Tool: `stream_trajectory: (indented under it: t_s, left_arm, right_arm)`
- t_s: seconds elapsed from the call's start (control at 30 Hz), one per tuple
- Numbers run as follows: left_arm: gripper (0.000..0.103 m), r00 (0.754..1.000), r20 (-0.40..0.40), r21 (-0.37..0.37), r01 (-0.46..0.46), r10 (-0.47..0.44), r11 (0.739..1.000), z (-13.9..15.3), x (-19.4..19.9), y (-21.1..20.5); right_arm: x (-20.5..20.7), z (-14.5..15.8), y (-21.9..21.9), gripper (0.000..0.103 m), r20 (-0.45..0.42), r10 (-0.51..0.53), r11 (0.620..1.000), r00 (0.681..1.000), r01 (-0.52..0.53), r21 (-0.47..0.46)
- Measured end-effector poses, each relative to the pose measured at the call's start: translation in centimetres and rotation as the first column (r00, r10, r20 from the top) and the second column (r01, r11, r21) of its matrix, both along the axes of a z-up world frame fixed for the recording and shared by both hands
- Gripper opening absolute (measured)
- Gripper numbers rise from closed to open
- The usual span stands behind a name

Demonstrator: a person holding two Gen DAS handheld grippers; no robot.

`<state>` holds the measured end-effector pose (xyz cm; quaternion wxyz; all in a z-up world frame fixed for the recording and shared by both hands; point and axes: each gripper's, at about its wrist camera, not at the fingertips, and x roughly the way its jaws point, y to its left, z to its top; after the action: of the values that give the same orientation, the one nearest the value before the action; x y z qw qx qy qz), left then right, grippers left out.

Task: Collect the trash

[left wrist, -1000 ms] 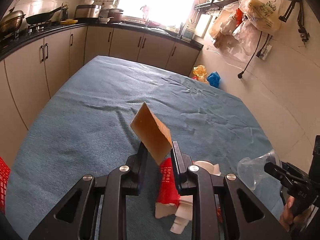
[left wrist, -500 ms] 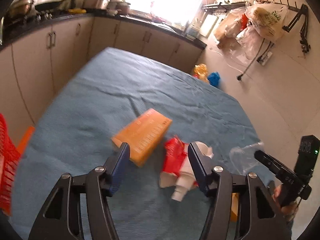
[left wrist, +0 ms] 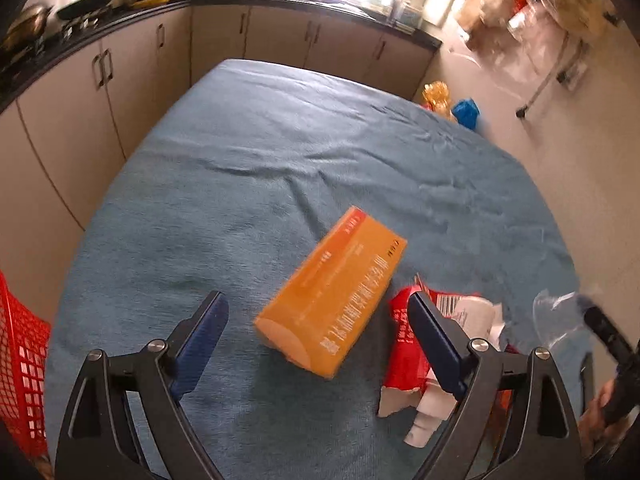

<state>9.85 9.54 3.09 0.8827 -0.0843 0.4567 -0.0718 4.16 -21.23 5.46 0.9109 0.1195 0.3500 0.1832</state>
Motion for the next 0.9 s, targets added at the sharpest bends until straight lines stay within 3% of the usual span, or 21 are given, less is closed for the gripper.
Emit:
stream_trajectory:
  t_s: [0.17,0.27,0.3,0.37,0.5,0.77,0.9]
  left_arm:
    - [0.087,1.0,0.023,0.086,0.014,-0.016,0.996,-0.7,0.1,-1.8]
    - [0.074,1.0,0.009,0.089,0.011,-0.012,0.996,-1.5,0.2,-1.8]
    - [0.065,1.0,0.009,0.098,0.004,-0.005,0.995,-1.5,0.2,-1.6]
    - [0.058,1.0,0.017,0.148,-0.008,0.006,0.989,-1.5,-0.2,-1.8]
    - [0.045,0.999,0.026,0.15,-0.029,0.025,0.988,-1.4,-0.8,-1.7]
    - [0.042,0.998,0.04,0.109,-0.054,0.05,0.993,-1.0,-3.7,-1.4]
    - [0.042,0.995,0.083,0.094,-0.068,0.06,0.993,0.0,-6.3,-1.7]
  right_arm:
    - [0.0,-0.1,0.2,0.061,-0.001,0.005,1.0,1.0,-0.005,-0.007]
    - [0.1,-0.1,0.2,0.061,-0.003,0.004,1.0,1.0,-0.004,-0.006]
    - [0.1,-0.1,0.2,0.061,-0.005,0.003,1.0,1.0,-0.003,-0.005]
    - [0.2,-0.1,0.2,0.061,-0.005,0.004,1.0,1.0,-0.004,-0.006]
    - [-0.1,0.1,0.4,0.061,0.004,0.011,1.0,1.0,-0.011,-0.006]
    - [-0.7,0.5,0.8,0.061,0.031,0.021,1.0,0.999,-0.02,-0.008]
    - [-1.2,0.9,0.9,0.061,0.059,0.021,1.0,0.998,-0.02,-0.014]
